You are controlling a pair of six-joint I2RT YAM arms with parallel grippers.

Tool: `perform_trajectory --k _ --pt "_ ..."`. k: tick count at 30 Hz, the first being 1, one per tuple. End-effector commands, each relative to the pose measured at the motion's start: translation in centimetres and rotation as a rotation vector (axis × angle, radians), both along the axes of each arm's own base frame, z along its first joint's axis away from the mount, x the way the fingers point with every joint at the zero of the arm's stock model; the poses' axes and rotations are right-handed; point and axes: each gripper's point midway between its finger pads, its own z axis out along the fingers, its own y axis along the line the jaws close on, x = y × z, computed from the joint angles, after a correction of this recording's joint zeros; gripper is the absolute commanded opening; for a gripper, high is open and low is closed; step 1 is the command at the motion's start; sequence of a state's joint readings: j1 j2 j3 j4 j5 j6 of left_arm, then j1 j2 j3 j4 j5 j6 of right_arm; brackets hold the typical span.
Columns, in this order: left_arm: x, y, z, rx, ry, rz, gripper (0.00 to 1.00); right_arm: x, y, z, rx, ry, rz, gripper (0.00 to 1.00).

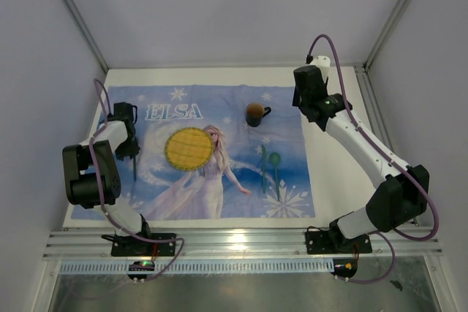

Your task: Set the dinner table for one person

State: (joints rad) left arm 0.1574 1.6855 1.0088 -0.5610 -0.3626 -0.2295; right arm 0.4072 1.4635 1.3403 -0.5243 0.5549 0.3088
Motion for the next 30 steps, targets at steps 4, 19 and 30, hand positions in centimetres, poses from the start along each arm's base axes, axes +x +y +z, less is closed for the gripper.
perform_trajectory --k 4,19,30 --pt "0.8 0.7 0.3 0.005 -0.053 0.036 0.34 0.1 -0.3 1.8 0.018 -0.062 -0.012 0.48" --pt "3.4 0.3 0.6 -0.033 -0.099 0.027 0.34 0.3 -0.1 0.7 0.008 -0.033 -0.006 0.48" --pt "4.6 -0.2 0.2 -0.07 -0.106 0.025 0.34 0.6 0.1 0.0 0.004 -0.017 0.0 0.48"
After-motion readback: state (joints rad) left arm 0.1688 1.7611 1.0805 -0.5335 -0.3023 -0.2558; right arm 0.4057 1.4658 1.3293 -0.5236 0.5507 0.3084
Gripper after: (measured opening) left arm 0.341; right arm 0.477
